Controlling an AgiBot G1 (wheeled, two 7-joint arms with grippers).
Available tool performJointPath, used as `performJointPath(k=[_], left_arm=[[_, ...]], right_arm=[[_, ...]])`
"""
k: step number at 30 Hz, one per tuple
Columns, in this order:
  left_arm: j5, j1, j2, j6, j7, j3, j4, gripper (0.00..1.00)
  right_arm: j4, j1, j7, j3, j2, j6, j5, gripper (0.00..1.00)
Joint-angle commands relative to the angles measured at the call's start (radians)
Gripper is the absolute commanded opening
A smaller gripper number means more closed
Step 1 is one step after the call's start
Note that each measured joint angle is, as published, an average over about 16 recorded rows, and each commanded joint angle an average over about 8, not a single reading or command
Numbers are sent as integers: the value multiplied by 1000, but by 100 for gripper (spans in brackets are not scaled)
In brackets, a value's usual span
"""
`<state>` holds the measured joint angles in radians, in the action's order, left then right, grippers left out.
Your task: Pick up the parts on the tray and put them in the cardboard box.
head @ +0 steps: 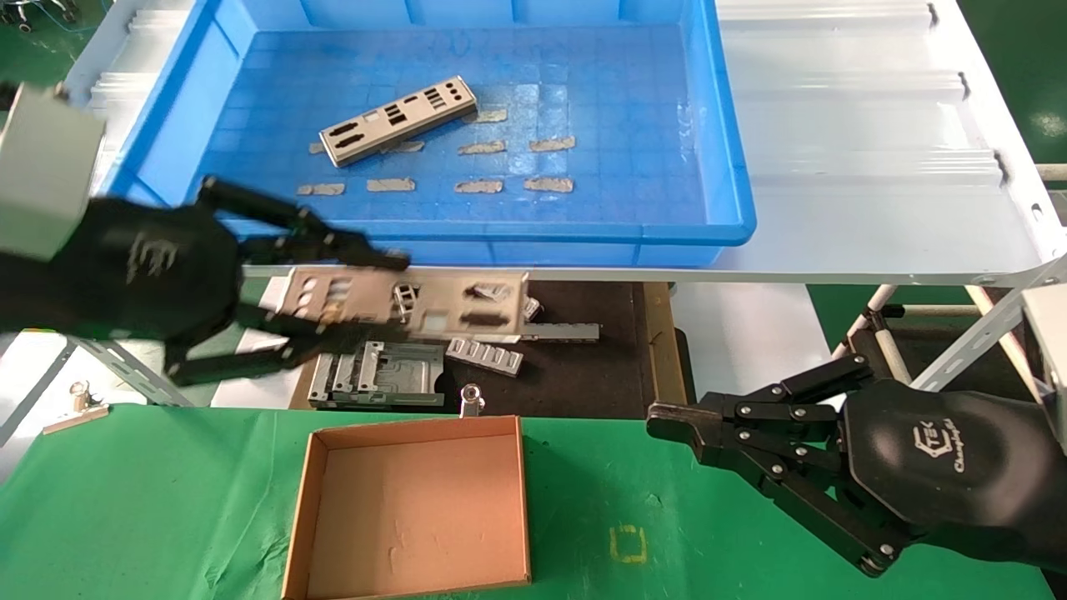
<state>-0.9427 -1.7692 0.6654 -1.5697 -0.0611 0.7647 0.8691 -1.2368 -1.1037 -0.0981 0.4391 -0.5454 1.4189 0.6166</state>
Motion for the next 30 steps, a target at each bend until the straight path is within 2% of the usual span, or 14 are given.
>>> performJointPath(k=[1,6,14,18,24,26,27,30], left_arm=[[33,20,-48,7,27,22,68,0],[5,130,-94,87,56,62,185,0],[-109,344,-100,354,74,130,335,0],[-150,416,-82,451,74,155,361,0],[-190,466,-39,535,69,177,336,1],[-200,475,-22,557,63,180,317,8],[-204,478,-14,565,61,182,306,14],[-209,481,9,574,50,185,270,50]], right_arm=[[0,0,0,0,0,0,0,0],[0,0,0,0,0,0,0,0],[0,0,0,0,0,0,0,0],[0,0,0,0,0,0,0,0],[0,0,0,0,0,0,0,0],[0,0,0,0,0,0,0,0],[0,0,0,0,0,0,0,0],[0,0,0,0,0,0,0,0]])
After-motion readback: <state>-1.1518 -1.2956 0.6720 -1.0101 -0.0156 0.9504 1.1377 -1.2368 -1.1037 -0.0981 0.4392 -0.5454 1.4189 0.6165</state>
